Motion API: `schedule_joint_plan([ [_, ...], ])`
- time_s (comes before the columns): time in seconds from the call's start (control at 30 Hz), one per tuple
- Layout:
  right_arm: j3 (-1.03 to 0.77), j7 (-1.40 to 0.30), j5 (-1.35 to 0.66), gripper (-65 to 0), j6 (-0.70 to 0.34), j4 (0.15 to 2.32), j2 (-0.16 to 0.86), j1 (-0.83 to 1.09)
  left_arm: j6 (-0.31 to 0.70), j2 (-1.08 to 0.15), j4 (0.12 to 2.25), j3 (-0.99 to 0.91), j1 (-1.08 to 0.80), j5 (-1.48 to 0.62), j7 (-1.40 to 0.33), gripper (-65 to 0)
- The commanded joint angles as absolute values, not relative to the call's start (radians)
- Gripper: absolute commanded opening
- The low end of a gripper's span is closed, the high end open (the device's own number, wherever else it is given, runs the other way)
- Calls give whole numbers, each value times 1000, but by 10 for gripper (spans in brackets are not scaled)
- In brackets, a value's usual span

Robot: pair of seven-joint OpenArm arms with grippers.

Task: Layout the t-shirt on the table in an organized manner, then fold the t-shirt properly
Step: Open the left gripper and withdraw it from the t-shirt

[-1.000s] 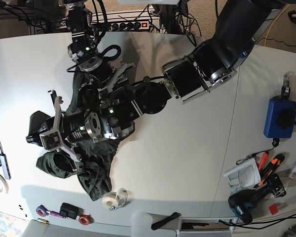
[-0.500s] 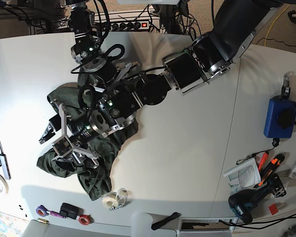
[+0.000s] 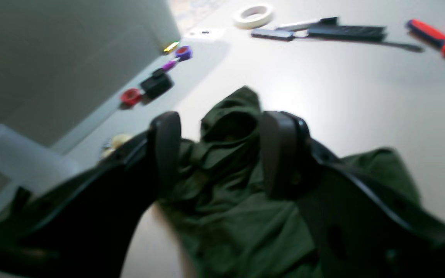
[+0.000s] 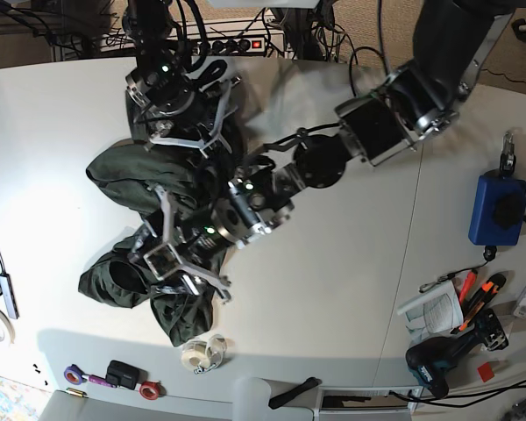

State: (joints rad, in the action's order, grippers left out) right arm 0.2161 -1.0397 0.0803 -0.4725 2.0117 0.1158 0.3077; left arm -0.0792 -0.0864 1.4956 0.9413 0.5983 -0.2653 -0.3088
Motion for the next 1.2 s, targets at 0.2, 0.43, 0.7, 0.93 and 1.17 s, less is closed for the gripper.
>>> schedule_joint_plan([
  [0.2,214,-958,90,-326,-429,2136,113,258,-87,-166,1637,862,559,-236,-300,-315],
  [0.43,214,-892,234,-326,-274,2133,113,182,-59,-204,1769,607,409,-249,-343,-315],
  [0.7,214,-871,237,-326,-254,1922,113,35,13,-270,1802,442,267,-318,-352,-315],
  [0.93,214,-931,237,-382,-250,1789,114,-40,14,-319,1802,377,162,-317,-351,-315],
  [1.17,214,-918,349,-650,-230,1773,114,-63,28,-319,1802,324,73,-318,-346,-315],
])
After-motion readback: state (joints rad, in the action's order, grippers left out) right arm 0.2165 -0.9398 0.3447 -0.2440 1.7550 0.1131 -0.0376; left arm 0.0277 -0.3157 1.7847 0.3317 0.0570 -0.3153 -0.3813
